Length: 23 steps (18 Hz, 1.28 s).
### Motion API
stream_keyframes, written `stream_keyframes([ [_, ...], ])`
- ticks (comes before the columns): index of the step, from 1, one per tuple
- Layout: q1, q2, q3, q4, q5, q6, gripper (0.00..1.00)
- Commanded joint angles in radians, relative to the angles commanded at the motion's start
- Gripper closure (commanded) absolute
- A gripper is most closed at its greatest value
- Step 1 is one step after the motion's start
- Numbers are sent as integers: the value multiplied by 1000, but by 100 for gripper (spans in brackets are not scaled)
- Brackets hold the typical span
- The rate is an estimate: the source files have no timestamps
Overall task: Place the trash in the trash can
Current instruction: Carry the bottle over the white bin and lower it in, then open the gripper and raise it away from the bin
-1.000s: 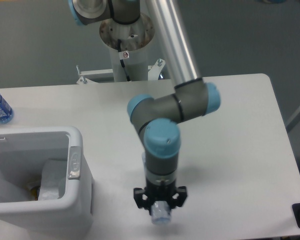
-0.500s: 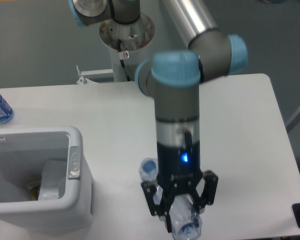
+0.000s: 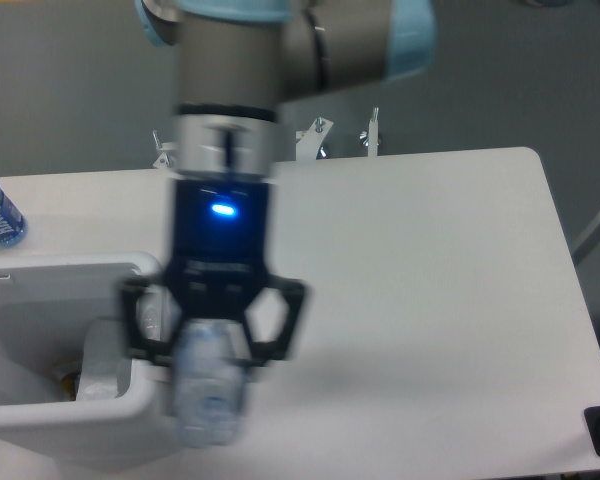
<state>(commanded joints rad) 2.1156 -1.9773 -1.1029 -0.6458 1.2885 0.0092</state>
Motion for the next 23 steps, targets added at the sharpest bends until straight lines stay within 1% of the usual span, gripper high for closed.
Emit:
stream_keyframes([
  [2,-29,-14,-14,0,0,3,43],
  [3,-46,-20,-26,0,2,5,39],
  [4,-48,-20,-31,0,3,5,13],
  [5,-51,-21,-38,0,3,6,1],
  [8,-52,-12,-74,-2,6,6,0],
  [10,-52,-9,-81,-2,17,6,0],
  [12,-36,-11,-81,-2,43,6,0],
  [15,26,-14,-81,-2,139,8,0],
  [17,65,-23,-83,-2,227,20,0],
  [20,134,-28,-92,-14,328,107,0],
  [22,184,-11,-123,-26,369,214,0],
  [23,196,9,-130,-52,402,277,0],
])
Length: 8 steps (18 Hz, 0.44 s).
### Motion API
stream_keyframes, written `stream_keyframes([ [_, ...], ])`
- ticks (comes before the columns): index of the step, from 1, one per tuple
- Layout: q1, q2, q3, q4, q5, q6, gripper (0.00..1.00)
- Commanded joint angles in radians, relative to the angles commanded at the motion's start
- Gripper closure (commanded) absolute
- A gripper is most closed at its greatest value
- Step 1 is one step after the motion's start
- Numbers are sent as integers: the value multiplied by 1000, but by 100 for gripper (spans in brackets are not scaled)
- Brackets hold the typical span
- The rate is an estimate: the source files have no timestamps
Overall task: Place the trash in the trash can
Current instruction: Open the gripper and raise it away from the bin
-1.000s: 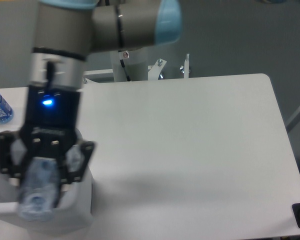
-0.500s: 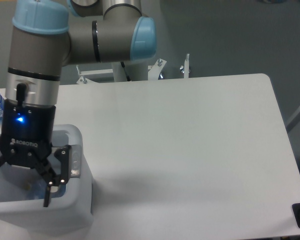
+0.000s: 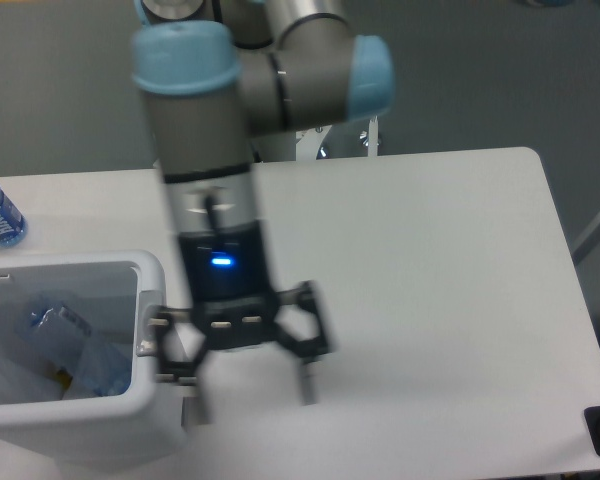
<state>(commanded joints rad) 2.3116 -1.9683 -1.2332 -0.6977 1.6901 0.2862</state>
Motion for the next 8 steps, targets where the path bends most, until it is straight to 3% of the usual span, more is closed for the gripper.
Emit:
stream_keyframes([
  [5,98,86,-109,-186,59,317,0],
  [8,147,124,-147,-249,63,435,0],
])
